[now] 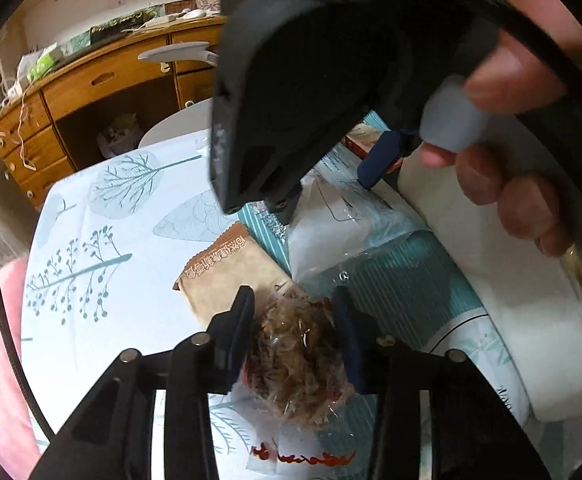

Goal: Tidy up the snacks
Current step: 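Grasp the clear nut-cookie bag with the left tool while the right tool grasps the white bread bag, then carry both bags over the white tray and open both tools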

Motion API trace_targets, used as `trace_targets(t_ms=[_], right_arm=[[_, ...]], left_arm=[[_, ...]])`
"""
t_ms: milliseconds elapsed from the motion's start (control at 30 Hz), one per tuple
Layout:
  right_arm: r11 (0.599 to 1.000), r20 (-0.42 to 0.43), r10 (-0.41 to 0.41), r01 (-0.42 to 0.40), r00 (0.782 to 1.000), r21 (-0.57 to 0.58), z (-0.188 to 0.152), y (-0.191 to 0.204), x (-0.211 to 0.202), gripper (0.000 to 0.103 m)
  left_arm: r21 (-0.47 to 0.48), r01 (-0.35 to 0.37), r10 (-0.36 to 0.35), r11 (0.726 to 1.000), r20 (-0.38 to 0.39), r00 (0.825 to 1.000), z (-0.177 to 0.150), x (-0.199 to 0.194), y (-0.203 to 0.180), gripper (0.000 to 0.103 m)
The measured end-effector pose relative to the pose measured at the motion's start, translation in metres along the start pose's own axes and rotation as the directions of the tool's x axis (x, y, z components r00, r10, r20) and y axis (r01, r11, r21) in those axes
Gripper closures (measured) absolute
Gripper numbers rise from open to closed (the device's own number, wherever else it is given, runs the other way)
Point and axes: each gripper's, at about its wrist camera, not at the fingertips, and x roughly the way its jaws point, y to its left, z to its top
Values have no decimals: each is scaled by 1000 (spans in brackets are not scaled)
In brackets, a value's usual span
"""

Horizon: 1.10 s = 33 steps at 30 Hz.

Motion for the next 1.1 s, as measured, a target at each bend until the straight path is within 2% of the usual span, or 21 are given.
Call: trace_targets(t_ms=[167,267,333,633,833,1100], right_arm=[[1000,15,27,-27,1000,-6,-3,-4,-5,44],[999,26,37,-37,999,-13,-5,-4,-12,55],[999,35,41,-40,999,-23,-7,-2,-17,66],[993,51,109,-111,993,31,-15,-13,-27,83],[989,52,126,-130,991,72,-27,-19,-38,88],[972,67,182,-189,981,136,-60,-38,-60,91]], left_arm=[[-22,2,-2,1000,2,1000,-2,-3,5,71],[-35,2,-2,999,-8,1000,-3,-4,8,71],[-49,-6,5,999,-24,1000,-5,-6,8,71],[-101,-57,50,993,-71,996,-22,-30,23,71],[-148,-86,77,985,-69,995,-32,-59,33,71],[-195,-128,120,972,-50,991,-41,-104,42,71]])
